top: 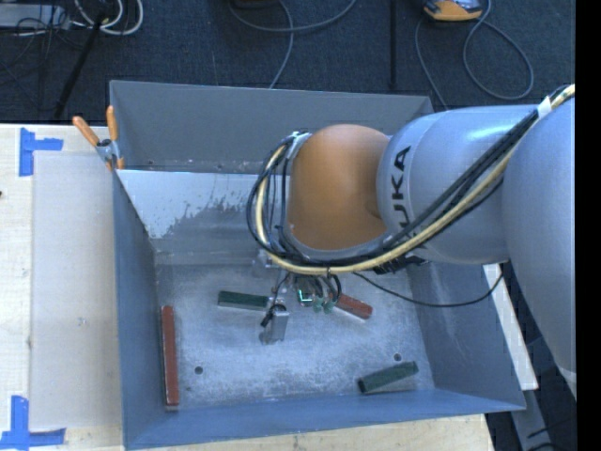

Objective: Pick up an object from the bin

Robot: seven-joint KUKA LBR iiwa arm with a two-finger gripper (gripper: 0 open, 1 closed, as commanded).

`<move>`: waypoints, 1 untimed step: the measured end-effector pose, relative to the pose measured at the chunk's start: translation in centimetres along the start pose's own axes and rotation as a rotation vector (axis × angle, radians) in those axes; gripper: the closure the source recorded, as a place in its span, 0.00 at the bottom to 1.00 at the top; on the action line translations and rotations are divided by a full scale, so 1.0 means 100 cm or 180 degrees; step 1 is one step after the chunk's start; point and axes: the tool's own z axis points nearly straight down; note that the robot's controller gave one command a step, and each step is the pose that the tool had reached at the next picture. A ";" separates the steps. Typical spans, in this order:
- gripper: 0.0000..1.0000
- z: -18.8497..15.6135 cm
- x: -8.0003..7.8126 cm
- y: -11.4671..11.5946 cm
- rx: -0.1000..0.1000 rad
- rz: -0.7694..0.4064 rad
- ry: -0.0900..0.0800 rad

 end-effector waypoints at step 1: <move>0.00 0.080 -0.021 -0.103 0.0002 0.0619 -0.0020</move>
Offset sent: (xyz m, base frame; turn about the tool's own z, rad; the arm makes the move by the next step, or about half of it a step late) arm 0.0208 -0.1003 -0.0781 0.1883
